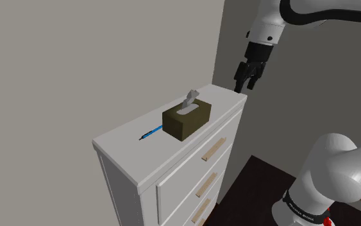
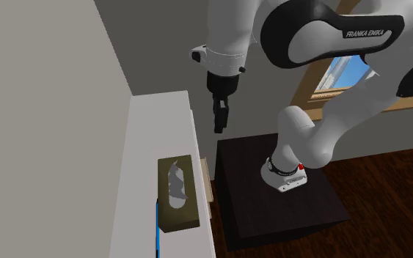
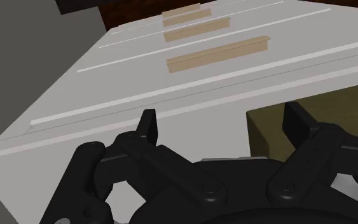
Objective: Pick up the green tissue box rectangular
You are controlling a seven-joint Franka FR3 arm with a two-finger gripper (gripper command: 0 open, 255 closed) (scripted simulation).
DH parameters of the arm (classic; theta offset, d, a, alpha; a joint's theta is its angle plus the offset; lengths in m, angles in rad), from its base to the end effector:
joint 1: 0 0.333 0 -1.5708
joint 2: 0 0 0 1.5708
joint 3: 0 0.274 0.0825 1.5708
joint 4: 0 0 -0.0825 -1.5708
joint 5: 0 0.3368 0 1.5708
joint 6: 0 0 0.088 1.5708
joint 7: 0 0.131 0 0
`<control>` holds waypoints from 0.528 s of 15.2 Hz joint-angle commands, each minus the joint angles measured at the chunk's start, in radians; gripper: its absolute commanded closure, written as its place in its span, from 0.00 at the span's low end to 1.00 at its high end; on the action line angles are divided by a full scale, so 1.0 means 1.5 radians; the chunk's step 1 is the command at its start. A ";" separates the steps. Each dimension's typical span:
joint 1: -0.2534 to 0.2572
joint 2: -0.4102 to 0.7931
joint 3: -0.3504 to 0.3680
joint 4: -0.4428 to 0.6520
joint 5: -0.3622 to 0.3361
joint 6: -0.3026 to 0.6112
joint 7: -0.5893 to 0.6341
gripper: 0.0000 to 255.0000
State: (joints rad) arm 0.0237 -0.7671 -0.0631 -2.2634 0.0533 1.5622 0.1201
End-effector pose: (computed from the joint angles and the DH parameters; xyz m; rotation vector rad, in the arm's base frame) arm 0.2955 -0.0098 0.5699 -3.0326 0.2143 -0.0914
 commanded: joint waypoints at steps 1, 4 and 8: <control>0.000 0.000 0.000 0.000 0.000 0.000 0.000 0.00; 0.002 0.004 0.037 -0.016 0.045 0.051 0.073 0.00; 0.004 0.023 0.088 -0.023 0.097 0.125 0.168 0.00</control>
State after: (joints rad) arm 0.0284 -0.7405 0.0477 -2.3002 0.1771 1.7235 0.3304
